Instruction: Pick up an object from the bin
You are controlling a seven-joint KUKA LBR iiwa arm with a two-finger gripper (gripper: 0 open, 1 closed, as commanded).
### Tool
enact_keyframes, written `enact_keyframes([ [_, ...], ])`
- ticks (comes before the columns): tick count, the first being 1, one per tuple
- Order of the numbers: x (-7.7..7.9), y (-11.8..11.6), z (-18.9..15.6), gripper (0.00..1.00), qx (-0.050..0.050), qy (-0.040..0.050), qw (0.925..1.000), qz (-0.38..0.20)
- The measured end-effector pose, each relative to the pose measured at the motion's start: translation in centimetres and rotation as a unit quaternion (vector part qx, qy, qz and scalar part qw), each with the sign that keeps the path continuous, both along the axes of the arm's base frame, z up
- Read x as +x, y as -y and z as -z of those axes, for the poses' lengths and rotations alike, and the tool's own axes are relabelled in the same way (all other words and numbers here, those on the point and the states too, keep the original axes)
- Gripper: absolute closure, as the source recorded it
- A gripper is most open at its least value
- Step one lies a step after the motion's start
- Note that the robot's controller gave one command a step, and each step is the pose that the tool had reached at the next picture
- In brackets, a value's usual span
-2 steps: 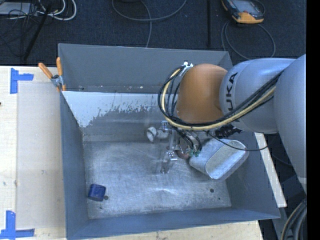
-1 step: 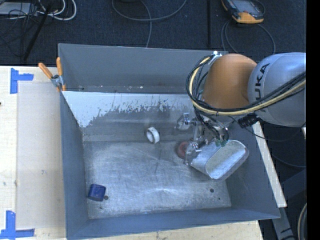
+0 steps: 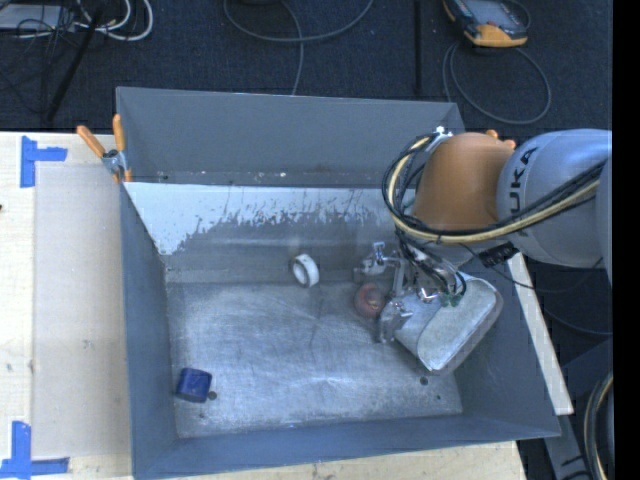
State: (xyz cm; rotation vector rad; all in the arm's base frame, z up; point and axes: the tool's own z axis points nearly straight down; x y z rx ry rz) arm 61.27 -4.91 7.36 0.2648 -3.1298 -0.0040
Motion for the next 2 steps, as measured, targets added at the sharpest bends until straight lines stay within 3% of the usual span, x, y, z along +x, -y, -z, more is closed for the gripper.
enact_keyframes([
  [1,0.1,-0.1,-0.4,1.00,0.000,0.0014,1.0000,0.000],
  [2,-2.1,-0.7,-16.4,1.00,-0.001,0.0048,0.9980,-0.063],
])
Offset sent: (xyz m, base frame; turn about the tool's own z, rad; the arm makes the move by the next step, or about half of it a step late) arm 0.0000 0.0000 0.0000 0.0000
